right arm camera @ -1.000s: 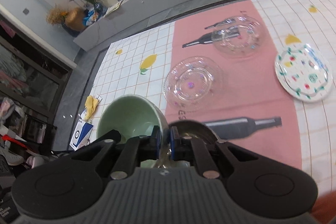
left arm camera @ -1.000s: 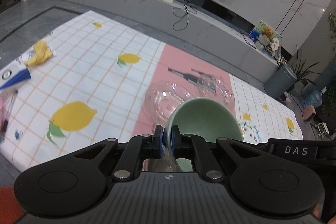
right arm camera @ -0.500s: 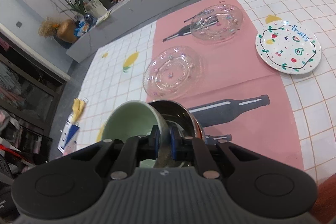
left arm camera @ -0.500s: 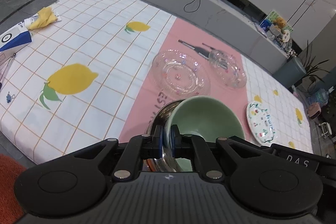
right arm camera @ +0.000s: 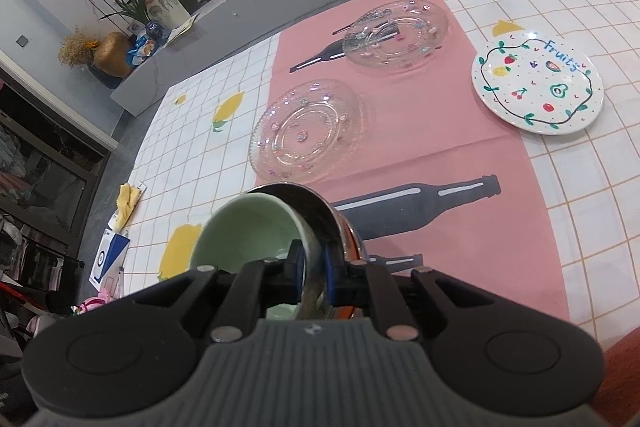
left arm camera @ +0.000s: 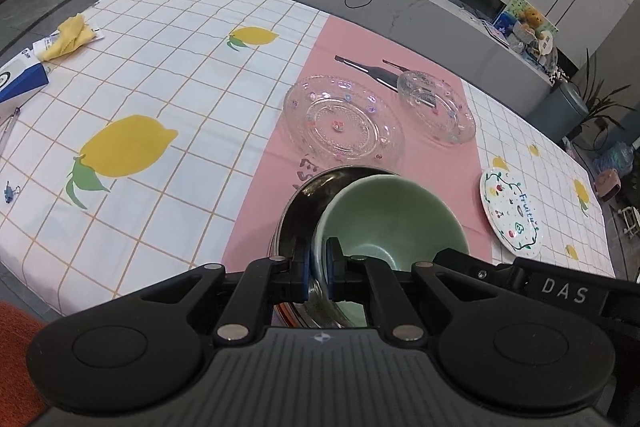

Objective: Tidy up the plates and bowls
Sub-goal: 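Lift the green bowl and lower it into the stacked steel bowls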

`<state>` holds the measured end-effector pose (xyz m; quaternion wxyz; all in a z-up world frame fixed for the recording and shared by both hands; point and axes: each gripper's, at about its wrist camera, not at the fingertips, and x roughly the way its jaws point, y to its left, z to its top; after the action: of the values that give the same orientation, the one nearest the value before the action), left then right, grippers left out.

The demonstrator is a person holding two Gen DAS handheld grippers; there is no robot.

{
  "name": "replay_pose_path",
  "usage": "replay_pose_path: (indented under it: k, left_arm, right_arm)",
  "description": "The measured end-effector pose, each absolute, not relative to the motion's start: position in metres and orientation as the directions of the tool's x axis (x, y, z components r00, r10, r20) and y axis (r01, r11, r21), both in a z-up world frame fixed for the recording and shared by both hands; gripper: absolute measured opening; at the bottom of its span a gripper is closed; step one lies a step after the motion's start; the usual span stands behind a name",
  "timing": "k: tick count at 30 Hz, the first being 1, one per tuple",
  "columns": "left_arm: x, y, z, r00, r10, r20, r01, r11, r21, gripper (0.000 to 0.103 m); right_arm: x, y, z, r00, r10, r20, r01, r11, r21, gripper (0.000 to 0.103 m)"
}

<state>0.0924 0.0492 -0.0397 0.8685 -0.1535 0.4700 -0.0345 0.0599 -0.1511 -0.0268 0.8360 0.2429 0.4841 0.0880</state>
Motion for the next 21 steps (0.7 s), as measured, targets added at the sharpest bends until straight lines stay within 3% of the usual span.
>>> replay_pose_path:
  k: [21]
  left_arm:
    - [0.0922, 0.039, -0.0363, 0.564, -0.139, -0.814, -0.036, 0.981, -0.192, 0.012]
  right_arm:
    - [0.0565, -0.1419, -0.0301, 0.525, 0.366, -0.768, 0.033, 0.893, 0.448, 0.01]
